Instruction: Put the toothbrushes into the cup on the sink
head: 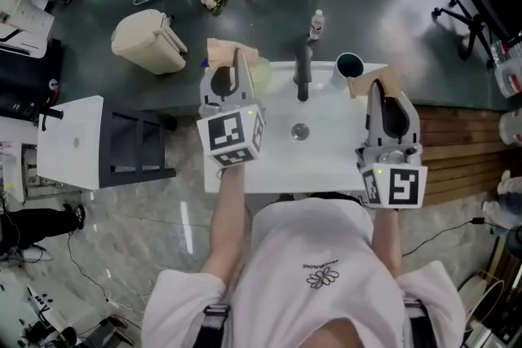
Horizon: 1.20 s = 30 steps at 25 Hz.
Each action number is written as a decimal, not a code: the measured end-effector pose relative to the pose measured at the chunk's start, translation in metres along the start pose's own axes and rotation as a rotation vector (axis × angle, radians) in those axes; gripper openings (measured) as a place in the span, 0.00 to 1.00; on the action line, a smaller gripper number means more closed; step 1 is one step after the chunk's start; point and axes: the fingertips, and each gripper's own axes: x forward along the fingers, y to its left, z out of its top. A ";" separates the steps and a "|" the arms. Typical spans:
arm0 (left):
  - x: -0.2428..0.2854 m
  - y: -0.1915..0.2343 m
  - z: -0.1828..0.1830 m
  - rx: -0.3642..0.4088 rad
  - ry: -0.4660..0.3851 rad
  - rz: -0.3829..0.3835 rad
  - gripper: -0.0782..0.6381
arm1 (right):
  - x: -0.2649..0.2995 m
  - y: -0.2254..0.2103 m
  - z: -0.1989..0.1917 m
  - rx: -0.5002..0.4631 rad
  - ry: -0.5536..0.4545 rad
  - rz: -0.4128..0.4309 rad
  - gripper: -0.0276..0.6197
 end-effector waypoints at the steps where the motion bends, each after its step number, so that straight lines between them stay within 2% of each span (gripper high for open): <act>1: 0.007 0.002 -0.013 0.001 0.031 0.001 0.16 | -0.001 -0.001 0.000 0.002 0.000 -0.001 0.09; 7: 0.033 0.003 -0.074 0.009 0.162 0.002 0.16 | -0.007 -0.007 -0.001 -0.012 0.015 -0.013 0.09; 15: 0.048 -0.010 -0.120 0.035 0.258 -0.027 0.16 | -0.013 -0.018 -0.006 -0.025 0.048 -0.045 0.09; 25: 0.049 -0.015 -0.161 0.026 0.340 -0.041 0.17 | -0.018 -0.020 -0.006 -0.033 0.046 -0.064 0.09; 30: 0.049 -0.017 -0.164 0.022 0.353 -0.046 0.17 | -0.017 -0.021 -0.004 -0.032 0.041 -0.061 0.09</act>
